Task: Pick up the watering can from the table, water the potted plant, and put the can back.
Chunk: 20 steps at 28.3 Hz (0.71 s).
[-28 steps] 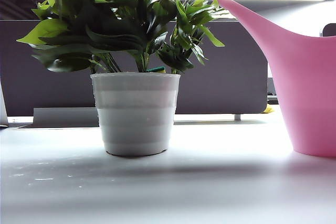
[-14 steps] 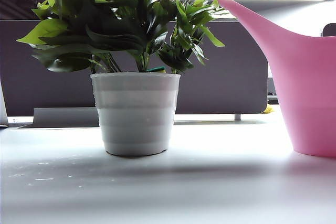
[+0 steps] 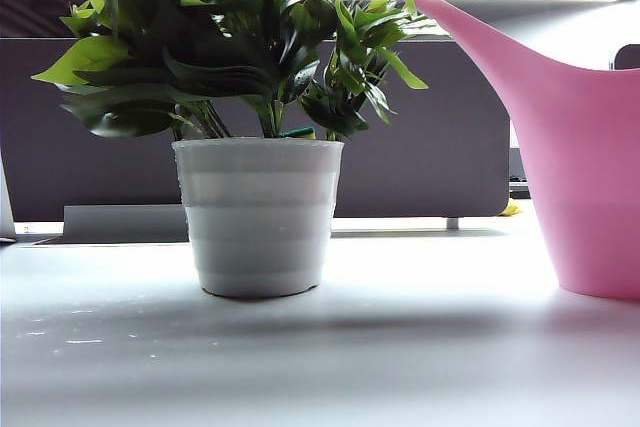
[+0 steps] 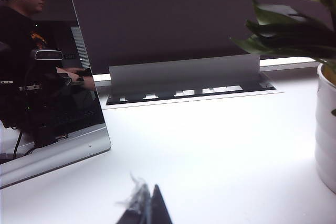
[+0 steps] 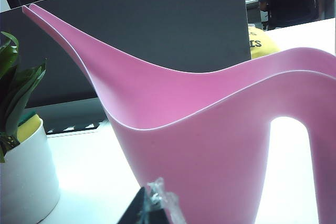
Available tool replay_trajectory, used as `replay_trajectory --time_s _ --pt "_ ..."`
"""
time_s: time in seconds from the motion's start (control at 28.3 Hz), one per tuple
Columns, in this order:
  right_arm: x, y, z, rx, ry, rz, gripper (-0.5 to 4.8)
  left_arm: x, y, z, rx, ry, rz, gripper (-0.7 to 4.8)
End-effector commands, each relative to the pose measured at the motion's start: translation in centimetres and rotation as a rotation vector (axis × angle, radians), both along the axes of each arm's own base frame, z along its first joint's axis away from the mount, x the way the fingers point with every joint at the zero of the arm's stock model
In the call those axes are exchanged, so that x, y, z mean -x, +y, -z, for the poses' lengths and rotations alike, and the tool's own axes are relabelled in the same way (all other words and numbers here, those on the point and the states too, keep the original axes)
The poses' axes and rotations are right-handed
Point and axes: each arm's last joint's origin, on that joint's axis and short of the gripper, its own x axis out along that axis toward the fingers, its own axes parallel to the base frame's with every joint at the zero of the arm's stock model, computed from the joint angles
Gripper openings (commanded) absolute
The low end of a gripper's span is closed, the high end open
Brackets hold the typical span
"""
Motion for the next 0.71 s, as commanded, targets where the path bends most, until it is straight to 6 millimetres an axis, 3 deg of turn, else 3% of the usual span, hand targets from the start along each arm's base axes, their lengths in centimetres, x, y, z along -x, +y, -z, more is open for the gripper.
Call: replay_trajectory --time_s 0.04,0.18,0.35,0.53,0.71 --pt "0.1 0.1 -0.2 0.026 -0.028 0.0 -0.09 0.0 0.0 -0.1 -0.001 -0.01 0.001 -0.05" --pt "-0.1 0.2 0.4 0.085 -0.026 0.009 -0.09 0.0 0.0 -0.1 -0.001 -0.01 0.001 -0.05" --pt "-0.5 0.6 1.8 0.077 0.047 0.217 -0.08 0.0 0.0 -0.1 -0.001 -0.01 0.001 -0.05" --pt "-0.4 1.0 1.8 0.068 0.053 0.372 -0.08 0.0 0.0 -0.1 -0.001 -0.01 0.004 -0.05" --pt "-0.3 1.6 1.5 0.093 0.027 0.332 -0.08 0.0 0.0 -0.1 -0.001 -0.01 0.004 -0.05"
